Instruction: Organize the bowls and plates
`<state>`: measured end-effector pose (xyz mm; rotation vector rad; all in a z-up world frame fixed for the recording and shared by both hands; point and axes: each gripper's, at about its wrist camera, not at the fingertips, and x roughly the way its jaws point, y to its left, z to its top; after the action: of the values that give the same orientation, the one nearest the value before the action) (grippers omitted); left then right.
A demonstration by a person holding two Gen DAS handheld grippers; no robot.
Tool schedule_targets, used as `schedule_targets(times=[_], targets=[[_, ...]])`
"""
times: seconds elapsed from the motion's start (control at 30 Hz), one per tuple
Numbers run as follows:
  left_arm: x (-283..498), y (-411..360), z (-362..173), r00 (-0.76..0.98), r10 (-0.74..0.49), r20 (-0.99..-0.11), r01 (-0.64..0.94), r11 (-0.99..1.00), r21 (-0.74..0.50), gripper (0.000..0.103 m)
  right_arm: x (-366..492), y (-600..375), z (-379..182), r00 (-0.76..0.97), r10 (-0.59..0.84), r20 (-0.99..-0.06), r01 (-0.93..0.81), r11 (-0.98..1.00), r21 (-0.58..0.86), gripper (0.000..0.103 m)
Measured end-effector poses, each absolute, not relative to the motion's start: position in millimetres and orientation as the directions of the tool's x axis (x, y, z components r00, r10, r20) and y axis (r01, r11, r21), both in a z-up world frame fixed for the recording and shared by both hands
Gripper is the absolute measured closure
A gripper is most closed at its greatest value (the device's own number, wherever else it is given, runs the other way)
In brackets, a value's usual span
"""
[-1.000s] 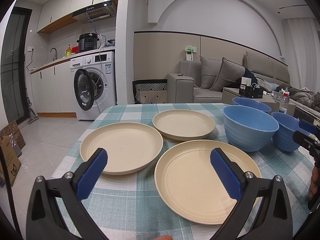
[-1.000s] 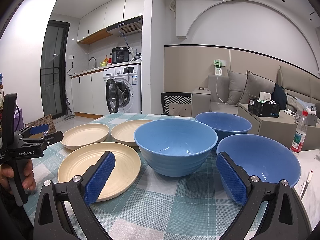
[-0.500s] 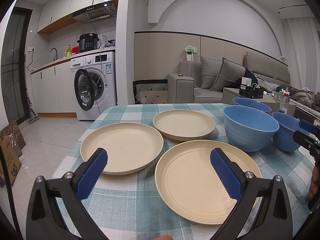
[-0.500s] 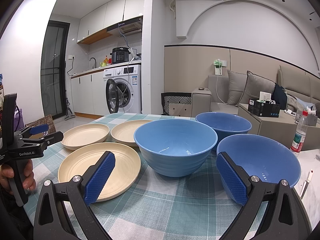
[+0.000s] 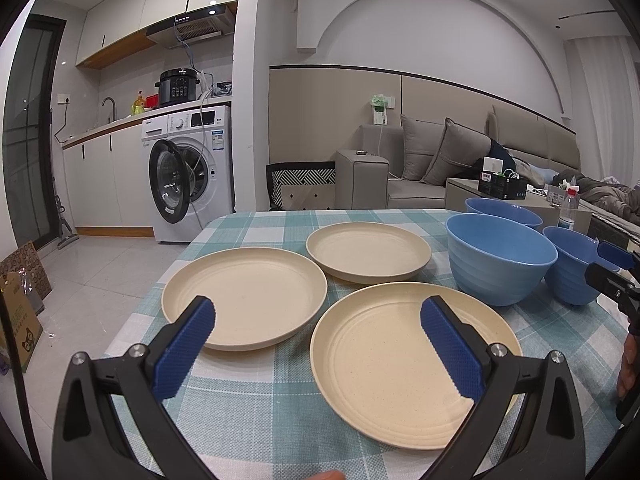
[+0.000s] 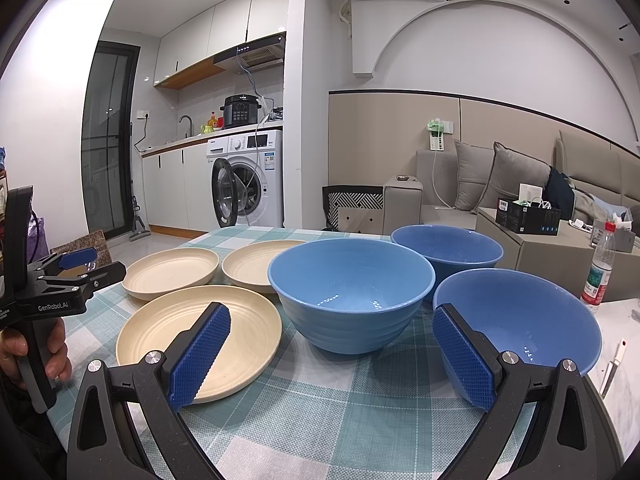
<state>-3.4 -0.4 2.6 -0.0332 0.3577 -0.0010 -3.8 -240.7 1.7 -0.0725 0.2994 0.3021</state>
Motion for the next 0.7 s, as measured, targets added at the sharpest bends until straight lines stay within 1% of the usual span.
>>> schedule_targets(times=[0.7], targets=[[-5.5,-1.5,4.0,0.936,-0.009,-0.351,-0.001,1.000,-0.029,0.000,-3.0,-241.5,1.4,0.912,0.275,-0.304,-0.296,0.955,-0.027,0.000]])
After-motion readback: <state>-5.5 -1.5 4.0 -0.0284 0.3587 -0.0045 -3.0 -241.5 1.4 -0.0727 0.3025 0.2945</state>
